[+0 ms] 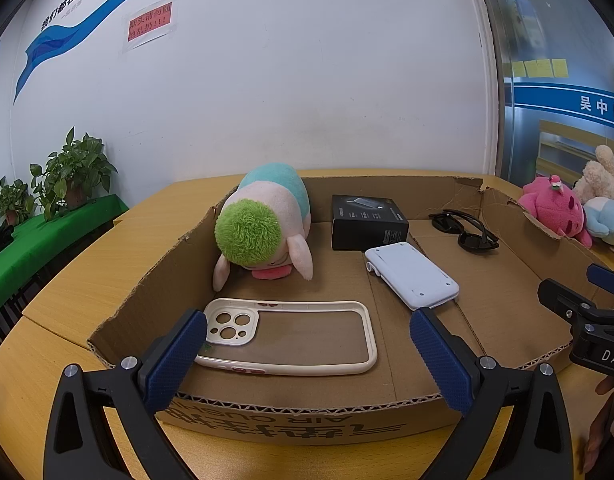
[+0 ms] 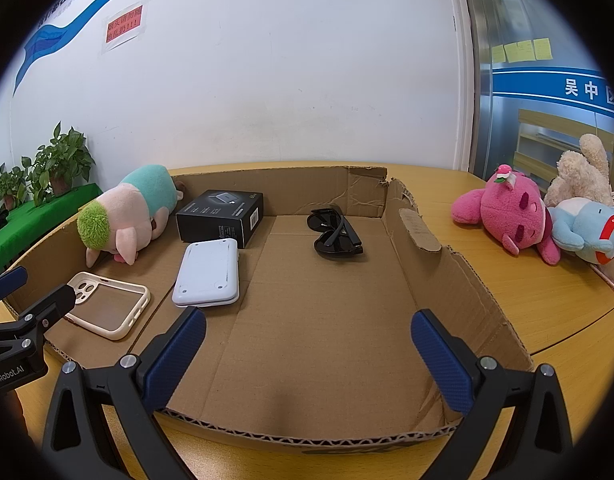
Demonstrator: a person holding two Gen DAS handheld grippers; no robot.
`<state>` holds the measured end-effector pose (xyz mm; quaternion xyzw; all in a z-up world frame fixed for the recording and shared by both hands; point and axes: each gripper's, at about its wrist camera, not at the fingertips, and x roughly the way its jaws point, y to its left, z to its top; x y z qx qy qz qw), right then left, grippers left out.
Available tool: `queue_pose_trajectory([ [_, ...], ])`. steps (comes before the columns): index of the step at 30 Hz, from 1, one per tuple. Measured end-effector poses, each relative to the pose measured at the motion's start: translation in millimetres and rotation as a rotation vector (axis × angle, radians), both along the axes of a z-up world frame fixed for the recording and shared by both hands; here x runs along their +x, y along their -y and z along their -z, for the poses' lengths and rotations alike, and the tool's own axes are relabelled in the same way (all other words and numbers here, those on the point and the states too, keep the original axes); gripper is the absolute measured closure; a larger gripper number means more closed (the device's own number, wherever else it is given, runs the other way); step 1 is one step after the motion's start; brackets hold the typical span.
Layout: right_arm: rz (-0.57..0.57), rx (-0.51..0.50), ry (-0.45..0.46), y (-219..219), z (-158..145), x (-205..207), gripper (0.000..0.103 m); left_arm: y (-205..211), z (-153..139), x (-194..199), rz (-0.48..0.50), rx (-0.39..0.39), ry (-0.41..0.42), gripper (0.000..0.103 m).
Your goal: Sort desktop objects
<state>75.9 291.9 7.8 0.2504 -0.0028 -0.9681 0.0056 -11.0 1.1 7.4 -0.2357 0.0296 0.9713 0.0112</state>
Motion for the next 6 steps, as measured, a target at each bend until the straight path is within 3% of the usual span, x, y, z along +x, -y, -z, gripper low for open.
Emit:
queue_pose_trajectory([
  [6,0.0,0.0,0.0,-0.1,0.2,-0.1,0.001,-0.3,-0.7,-0.2,-0.003,-0.005,-0.003,0.0],
])
